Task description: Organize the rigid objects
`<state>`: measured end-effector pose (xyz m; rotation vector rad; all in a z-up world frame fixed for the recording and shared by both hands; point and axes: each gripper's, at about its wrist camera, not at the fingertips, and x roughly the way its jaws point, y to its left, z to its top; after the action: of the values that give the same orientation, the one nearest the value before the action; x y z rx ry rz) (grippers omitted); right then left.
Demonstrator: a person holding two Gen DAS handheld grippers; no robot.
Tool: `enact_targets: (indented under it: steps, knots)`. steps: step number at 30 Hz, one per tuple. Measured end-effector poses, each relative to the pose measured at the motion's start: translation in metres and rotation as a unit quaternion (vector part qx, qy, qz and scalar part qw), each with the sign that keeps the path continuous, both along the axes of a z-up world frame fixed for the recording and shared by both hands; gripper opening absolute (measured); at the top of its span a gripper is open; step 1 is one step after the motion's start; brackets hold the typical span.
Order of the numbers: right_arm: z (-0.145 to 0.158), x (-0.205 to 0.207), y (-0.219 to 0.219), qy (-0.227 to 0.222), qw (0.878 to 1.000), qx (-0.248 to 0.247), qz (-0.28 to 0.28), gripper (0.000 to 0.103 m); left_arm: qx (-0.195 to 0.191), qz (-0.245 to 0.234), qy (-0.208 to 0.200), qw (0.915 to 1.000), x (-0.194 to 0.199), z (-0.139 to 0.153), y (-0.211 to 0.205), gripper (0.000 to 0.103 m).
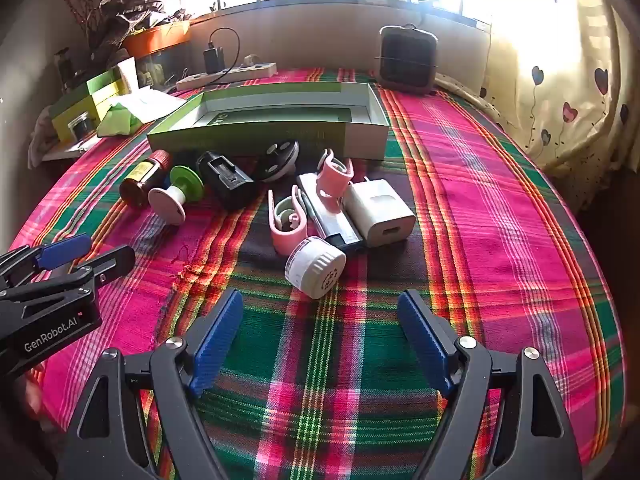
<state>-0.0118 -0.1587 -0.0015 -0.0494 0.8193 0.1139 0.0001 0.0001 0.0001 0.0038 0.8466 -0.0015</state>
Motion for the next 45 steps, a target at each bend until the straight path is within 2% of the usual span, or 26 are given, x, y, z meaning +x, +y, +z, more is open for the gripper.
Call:
enact_targets:
  steps: [45]
  knots:
    - [-0.0001, -0.0018, -0.0005, -0.003, 1.0, 0.002, 0.0, 0.08, -0.002, 0.002, -0.001, 1.0, -0.0014, -0.0005, 0.0035, 0.062]
